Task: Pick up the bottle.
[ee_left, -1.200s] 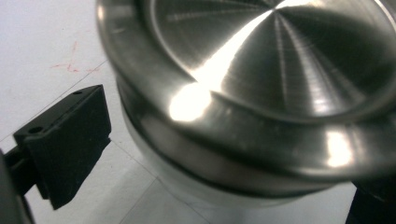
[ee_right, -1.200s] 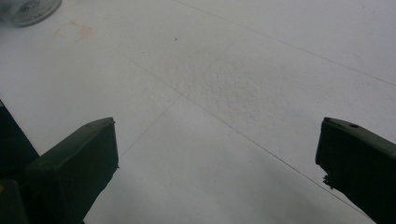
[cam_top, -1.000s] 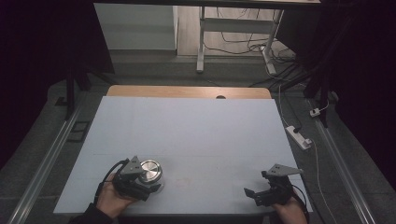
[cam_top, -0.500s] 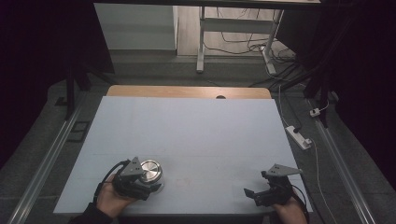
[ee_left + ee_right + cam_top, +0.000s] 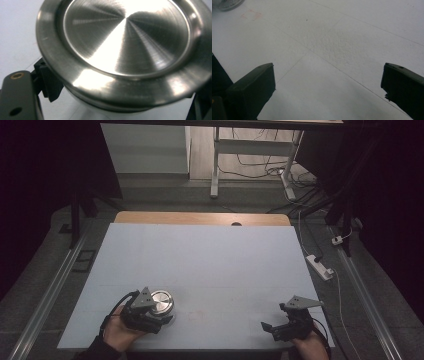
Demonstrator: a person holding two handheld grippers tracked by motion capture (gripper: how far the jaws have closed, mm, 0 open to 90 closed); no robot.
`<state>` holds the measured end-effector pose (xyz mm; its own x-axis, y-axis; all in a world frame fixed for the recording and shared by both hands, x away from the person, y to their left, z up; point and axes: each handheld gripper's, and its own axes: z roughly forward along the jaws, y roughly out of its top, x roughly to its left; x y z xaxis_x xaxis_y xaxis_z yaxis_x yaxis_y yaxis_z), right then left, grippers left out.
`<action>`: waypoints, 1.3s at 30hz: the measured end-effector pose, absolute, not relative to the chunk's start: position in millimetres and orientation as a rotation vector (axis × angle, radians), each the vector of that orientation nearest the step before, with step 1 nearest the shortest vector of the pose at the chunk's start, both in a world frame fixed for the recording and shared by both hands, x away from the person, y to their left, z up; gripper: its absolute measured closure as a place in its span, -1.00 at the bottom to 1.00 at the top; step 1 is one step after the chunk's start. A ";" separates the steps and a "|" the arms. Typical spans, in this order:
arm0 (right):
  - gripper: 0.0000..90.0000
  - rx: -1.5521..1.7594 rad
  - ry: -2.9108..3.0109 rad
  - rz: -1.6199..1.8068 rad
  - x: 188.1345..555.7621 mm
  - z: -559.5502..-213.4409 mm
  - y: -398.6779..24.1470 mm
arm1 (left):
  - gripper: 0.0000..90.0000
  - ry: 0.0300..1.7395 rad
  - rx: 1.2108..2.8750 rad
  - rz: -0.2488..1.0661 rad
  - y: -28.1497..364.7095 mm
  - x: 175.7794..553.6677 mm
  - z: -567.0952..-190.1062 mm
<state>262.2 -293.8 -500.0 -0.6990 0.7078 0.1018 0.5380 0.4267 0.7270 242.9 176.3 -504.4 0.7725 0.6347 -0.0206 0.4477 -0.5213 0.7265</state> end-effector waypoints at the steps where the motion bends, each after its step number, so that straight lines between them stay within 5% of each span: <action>1: -1.00 1.095 2.461 1.131 262.1 -500.0 -293.7 | -0.66 0.802 2.202 0.319 176.4 242.8 -503.2; 39: -1.00 1.093 2.463 1.128 262.4 -500.2 -293.5 | -0.66 0.611 2.177 0.315 128.2 287.1 -461.5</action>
